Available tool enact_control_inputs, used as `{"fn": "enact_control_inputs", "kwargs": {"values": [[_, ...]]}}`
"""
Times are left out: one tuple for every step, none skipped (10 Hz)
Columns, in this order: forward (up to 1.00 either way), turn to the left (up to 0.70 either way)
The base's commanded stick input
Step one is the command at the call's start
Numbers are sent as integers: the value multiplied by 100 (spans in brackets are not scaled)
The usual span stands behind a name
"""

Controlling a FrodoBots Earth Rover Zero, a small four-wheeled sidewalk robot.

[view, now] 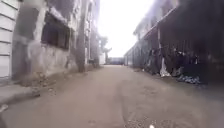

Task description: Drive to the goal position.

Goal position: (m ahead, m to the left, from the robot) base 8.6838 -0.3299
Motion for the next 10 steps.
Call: {"fn": "enact_control_inputs", "kwargs": {"values": [[70, 0], [70, 0], [70, 0], [70, 0], [70, 0], [70, 0], [70, 0], [70, 0], [70, 0], [70, 0]]}}
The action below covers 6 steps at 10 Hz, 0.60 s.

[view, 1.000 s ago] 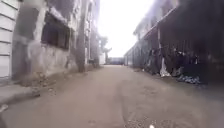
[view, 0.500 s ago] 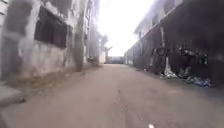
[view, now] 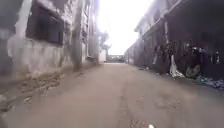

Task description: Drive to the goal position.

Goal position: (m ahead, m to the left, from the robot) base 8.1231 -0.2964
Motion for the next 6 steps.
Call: {"fn": "enact_control_inputs", "kwargs": {"values": [[70, 0], [70, 0], [70, 0], [70, 0], [70, 0], [70, 0]]}}
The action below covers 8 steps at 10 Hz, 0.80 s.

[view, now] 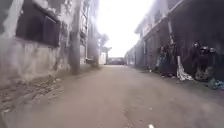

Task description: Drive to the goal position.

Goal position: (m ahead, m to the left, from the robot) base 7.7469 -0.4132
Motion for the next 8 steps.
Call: {"fn": "enact_control_inputs", "kwargs": {"values": [[70, 0], [70, 0], [70, 0], [70, 0], [70, 0], [70, 0], [70, 0], [70, 0]]}}
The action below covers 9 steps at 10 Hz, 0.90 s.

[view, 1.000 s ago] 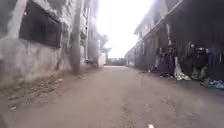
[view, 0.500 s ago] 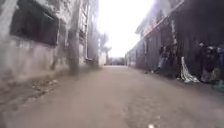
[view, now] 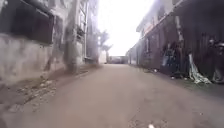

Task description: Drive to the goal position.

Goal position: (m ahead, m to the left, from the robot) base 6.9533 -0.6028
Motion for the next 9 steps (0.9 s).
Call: {"fn": "enact_control_inputs", "kwargs": {"values": [[70, 0], [70, 0], [70, 0], [70, 0], [70, 0], [70, 0], [70, 0], [70, 0], [70, 0]]}}
